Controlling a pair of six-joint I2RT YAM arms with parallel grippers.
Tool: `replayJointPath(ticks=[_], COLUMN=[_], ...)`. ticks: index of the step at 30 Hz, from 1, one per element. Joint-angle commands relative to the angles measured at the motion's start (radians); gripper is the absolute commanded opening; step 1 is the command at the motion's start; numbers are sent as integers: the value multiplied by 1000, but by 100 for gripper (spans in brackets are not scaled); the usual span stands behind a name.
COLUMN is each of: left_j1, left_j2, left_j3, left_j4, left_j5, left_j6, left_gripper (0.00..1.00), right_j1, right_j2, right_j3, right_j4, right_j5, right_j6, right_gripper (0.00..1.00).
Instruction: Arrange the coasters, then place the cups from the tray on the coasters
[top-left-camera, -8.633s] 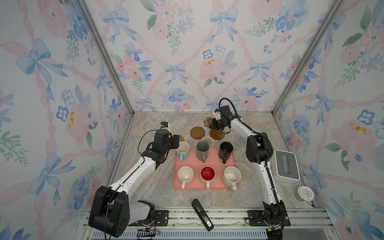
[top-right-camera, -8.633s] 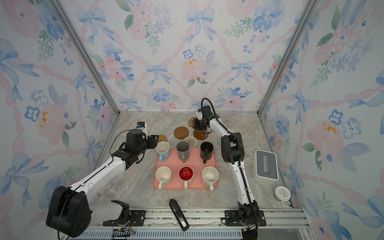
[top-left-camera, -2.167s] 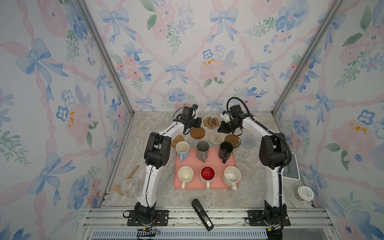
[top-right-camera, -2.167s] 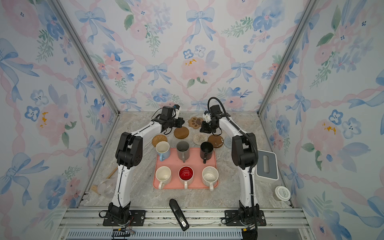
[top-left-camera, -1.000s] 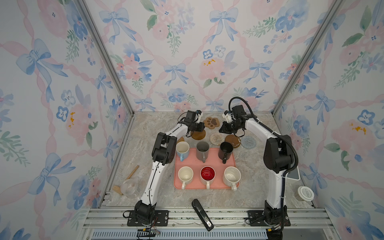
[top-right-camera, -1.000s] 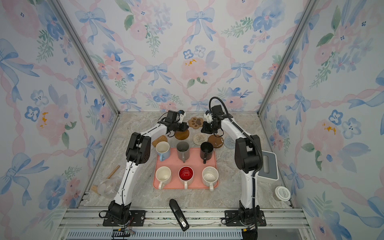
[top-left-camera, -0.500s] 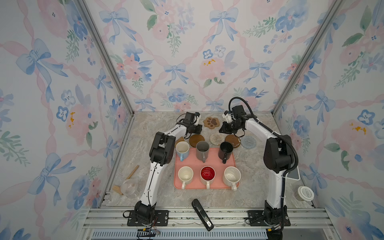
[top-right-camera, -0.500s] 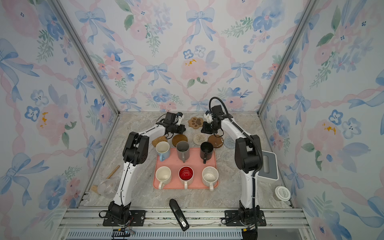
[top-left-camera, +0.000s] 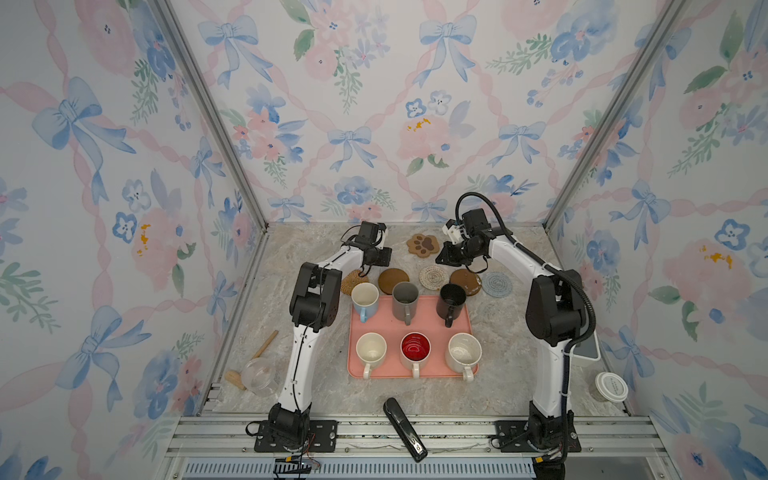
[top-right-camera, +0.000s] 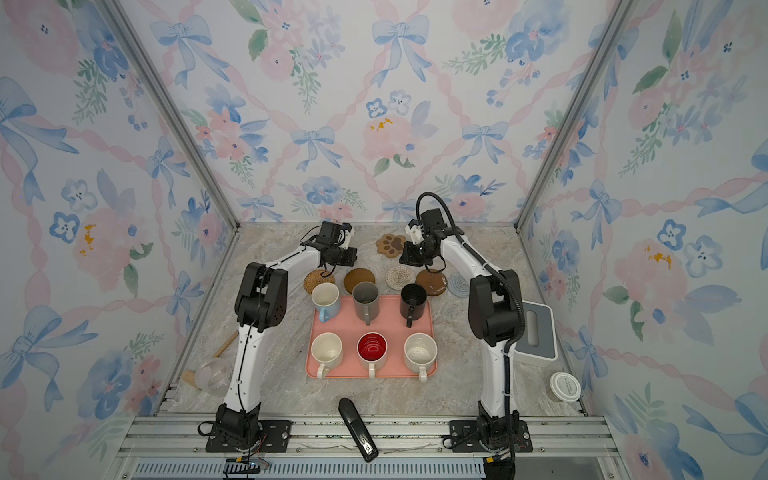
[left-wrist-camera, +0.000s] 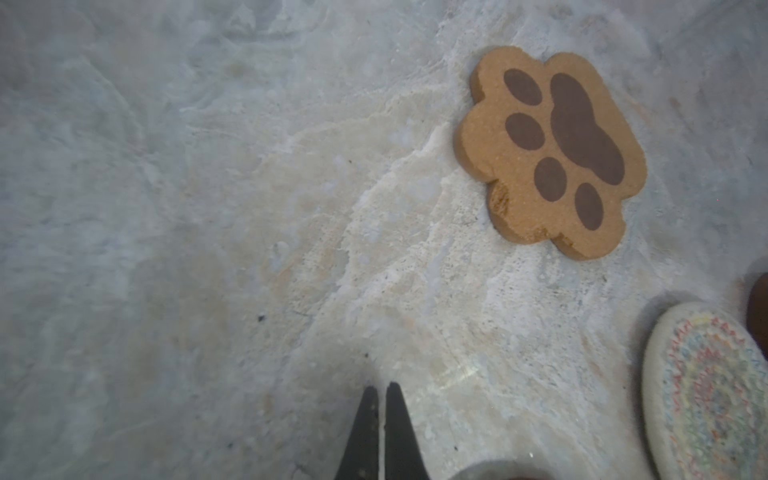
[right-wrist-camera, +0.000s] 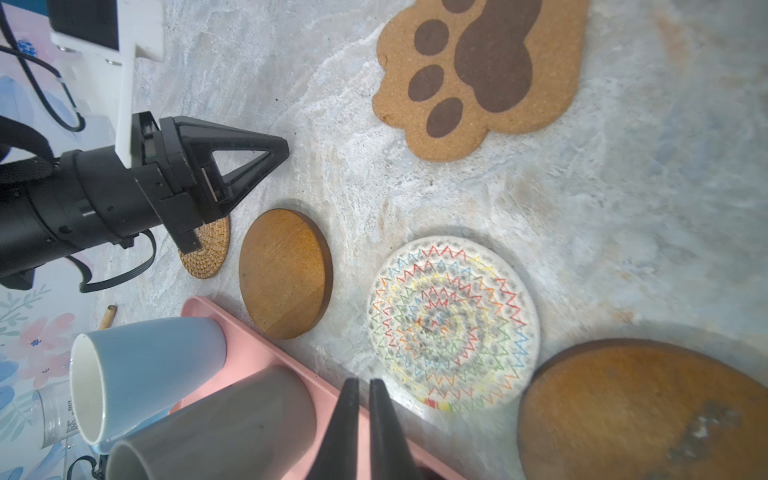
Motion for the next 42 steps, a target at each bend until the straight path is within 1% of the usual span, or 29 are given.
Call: replayJointPath(ticks=[1, 8, 13, 19, 26, 34, 42], left_j1=[14, 47, 58, 61, 71, 96, 127], left_j2=[-94, -254, -359, -449, -513, -561, -569], left_j3=[-20, -151, -271, -410, -513, -577, -611], left_j4=[-28, -28, -28, -27, -27, -26, -26], left_j5=[-26, -69, -99, -146, -199, -226, -216], left_j6=[11, -26, -51, -80, -116, -140, -157], left_gripper=[0, 0, 0, 0, 0, 0, 0], right_j1=[34, 71, 86, 104, 121, 130, 144], right_j2=[55, 206, 269, 306, 332, 354, 382], right_j3=[96, 295, 355, 353, 348, 347, 354], right_j4=[-44, -216, -272, -275, -270, -252, -222], right_j5=[-32, -31, -28, -34, -40, -49, -71], right_j6=[4, -37, -47, -44, -37, -22, 3], right_gripper=[11, 10, 10, 10, 10, 10, 10])
